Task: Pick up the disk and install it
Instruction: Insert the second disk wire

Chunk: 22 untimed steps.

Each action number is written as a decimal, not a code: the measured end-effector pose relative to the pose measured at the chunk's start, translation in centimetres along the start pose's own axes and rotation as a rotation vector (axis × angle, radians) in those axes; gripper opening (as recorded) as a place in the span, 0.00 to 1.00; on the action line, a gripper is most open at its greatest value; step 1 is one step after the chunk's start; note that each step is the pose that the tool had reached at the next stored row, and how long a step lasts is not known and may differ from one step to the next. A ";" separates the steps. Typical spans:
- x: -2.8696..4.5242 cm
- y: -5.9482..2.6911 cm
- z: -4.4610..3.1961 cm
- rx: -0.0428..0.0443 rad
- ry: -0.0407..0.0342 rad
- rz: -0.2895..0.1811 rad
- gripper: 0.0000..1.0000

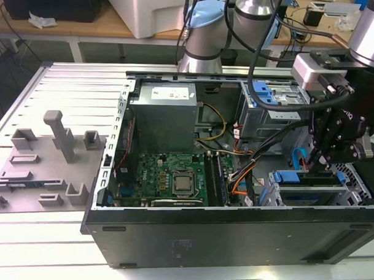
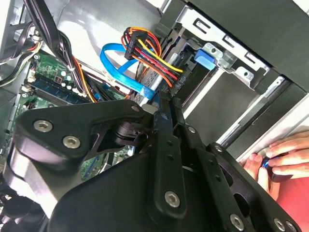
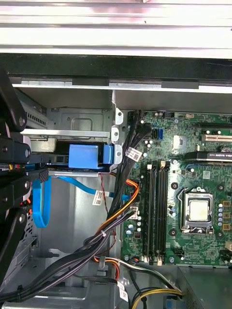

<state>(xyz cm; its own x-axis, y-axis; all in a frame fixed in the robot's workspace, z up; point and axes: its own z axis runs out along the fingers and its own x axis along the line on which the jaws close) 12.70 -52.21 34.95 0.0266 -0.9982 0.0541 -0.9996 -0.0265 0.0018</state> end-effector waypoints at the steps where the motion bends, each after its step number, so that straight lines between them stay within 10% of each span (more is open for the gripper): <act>1: 0.00 0.00 0.02 0.0000 -0.0004 0.000 0.16; 22: 0.08 -0.02 0.23 0.0002 -0.0057 -0.001 0.16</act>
<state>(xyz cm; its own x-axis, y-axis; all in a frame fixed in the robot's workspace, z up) 12.72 -52.31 34.72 0.0276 -0.9984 0.0484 -0.9996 -0.0276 0.0017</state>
